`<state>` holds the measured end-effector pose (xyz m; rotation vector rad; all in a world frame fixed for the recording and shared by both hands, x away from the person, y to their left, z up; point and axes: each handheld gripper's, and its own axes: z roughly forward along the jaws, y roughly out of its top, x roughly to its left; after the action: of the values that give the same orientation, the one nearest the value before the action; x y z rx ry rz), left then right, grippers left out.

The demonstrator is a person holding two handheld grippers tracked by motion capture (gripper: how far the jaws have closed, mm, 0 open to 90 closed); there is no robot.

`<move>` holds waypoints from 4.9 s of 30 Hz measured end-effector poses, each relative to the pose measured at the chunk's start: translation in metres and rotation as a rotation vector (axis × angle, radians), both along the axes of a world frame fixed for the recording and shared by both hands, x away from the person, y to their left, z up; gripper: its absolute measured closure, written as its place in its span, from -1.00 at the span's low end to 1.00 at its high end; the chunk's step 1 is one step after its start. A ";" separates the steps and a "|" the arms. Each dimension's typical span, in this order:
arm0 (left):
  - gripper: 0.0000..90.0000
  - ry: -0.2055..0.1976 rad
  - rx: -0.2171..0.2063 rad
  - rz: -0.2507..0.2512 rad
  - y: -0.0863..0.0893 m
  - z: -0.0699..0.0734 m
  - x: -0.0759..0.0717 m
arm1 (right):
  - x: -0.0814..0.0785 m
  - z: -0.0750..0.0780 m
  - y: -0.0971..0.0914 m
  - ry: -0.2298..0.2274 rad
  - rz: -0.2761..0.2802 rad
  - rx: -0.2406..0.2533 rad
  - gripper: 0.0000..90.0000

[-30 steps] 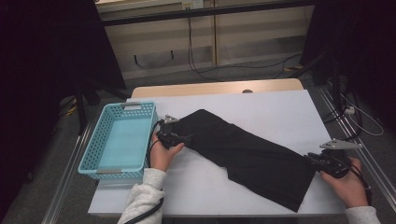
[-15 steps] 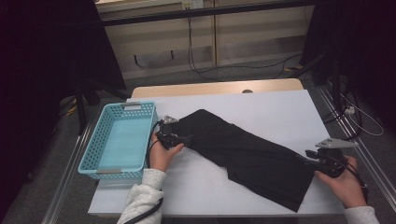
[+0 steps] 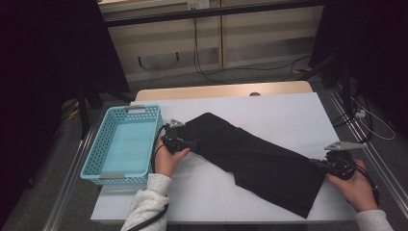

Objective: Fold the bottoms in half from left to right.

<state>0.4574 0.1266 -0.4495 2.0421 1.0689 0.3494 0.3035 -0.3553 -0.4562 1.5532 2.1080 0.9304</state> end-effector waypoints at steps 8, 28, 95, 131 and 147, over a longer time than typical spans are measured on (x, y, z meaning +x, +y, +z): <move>-0.55 0.002 -0.003 0.003 0.002 0.000 0.000 | 0.013 0.000 -0.022 -0.056 -0.108 -0.039 0.64; -0.56 -0.003 -0.009 -0.007 0.000 0.003 -0.005 | -0.028 0.006 0.066 -0.057 0.189 0.059 0.36; -0.56 0.003 -0.004 -0.022 -0.001 0.004 -0.003 | 0.004 -0.003 0.008 -0.046 0.006 -0.058 0.68; -0.56 -0.004 -0.012 -0.023 0.000 0.006 -0.003 | 0.001 0.000 -0.015 -0.013 -0.015 -0.025 1.00; -0.56 -0.001 -0.012 -0.026 0.000 0.006 -0.002 | -0.004 0.022 -0.014 -0.179 -0.100 -0.075 0.58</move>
<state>0.4549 0.1266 -0.4432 2.0436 1.0408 0.3299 0.2997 -0.3691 -0.4346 1.4657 1.9017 0.9094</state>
